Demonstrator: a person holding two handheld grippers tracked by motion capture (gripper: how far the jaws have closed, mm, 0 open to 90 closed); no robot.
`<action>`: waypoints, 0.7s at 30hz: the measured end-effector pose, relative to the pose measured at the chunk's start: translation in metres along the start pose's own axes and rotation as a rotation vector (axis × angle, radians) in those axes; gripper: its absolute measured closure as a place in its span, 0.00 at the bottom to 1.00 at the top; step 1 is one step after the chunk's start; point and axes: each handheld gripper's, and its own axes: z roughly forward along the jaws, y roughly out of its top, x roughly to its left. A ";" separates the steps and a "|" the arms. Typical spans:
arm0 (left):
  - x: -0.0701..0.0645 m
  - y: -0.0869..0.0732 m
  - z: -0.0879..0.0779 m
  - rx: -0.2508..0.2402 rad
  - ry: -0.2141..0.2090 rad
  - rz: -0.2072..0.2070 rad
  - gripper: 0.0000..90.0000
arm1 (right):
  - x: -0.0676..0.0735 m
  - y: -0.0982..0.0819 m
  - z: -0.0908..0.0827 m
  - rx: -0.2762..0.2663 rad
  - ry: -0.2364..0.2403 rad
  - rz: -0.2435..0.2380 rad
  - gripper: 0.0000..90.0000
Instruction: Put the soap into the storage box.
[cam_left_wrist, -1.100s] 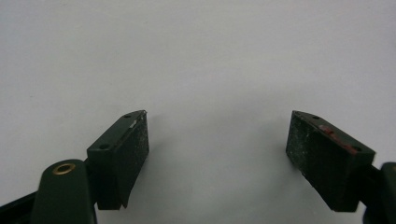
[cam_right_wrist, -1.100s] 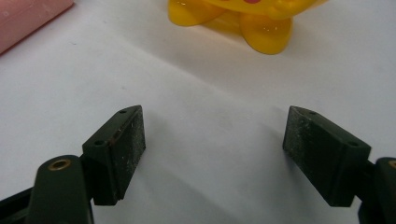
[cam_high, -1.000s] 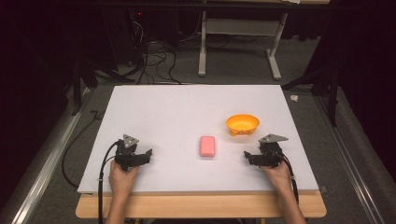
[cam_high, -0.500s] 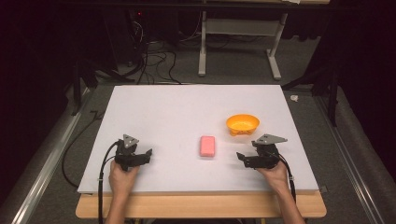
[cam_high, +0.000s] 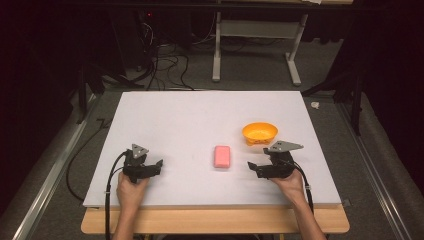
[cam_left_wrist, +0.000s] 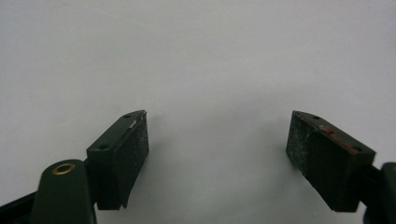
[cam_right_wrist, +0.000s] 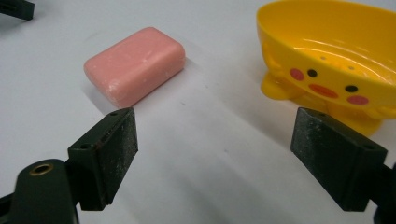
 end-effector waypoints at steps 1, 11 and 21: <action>0.000 0.000 0.000 0.000 0.000 0.000 0.24 | 0.001 0.002 0.001 0.000 0.005 -0.008 0.17; 0.000 0.000 0.000 0.005 -0.003 -0.001 0.24 | 0.014 0.018 0.016 0.016 0.057 -0.075 0.15; 0.001 0.000 0.000 0.003 -0.004 -0.002 0.24 | 0.026 0.035 0.035 0.036 0.104 -0.139 0.14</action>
